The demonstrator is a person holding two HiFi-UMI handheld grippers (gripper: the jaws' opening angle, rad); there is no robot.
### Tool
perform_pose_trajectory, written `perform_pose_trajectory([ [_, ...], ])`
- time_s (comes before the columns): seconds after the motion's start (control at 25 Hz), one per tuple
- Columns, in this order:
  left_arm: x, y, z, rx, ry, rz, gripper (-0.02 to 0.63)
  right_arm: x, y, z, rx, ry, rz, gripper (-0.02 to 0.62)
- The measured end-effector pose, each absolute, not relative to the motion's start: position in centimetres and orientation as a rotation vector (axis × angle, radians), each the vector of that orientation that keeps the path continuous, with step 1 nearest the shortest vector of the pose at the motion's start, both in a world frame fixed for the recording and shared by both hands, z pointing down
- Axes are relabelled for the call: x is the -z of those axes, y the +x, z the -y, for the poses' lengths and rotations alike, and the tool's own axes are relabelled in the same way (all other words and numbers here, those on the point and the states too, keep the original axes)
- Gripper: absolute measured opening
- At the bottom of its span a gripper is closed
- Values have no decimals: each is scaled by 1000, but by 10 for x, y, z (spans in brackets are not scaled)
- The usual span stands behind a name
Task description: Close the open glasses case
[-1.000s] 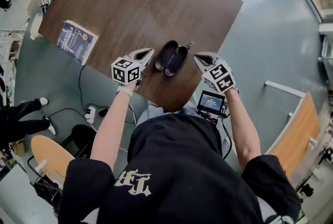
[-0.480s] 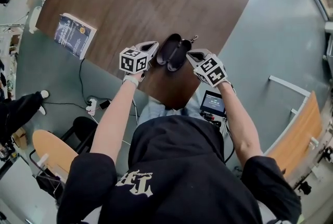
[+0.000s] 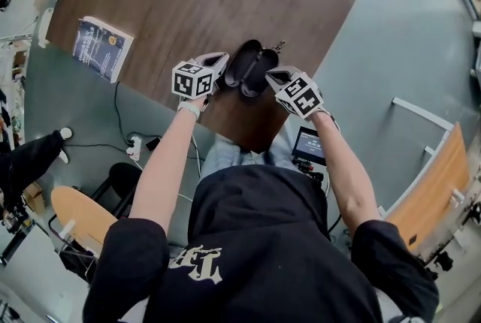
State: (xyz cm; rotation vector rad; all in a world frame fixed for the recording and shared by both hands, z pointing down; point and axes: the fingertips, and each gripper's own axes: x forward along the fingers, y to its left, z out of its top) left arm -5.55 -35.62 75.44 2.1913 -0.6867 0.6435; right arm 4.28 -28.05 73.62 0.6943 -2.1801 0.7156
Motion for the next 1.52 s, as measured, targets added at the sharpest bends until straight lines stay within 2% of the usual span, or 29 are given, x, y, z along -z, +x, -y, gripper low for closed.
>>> perform_pose_trajectory([
  [0.28, -751, -46, 351, -640, 2212, 644, 6, -749, 44, 277, -741, 697, 2165, -12],
  [0.64, -705, -16, 336, -575, 2320, 614, 6, -753, 47, 273, -753, 705, 2183, -12],
  [1.04, -687, 19, 306, -666, 2434, 586, 6, -752, 46, 269, -762, 713, 2208, -12],
  [1.52, -702, 46, 289, -670, 2394, 565, 6, -728, 100, 276, -711, 782, 2203, -12],
])
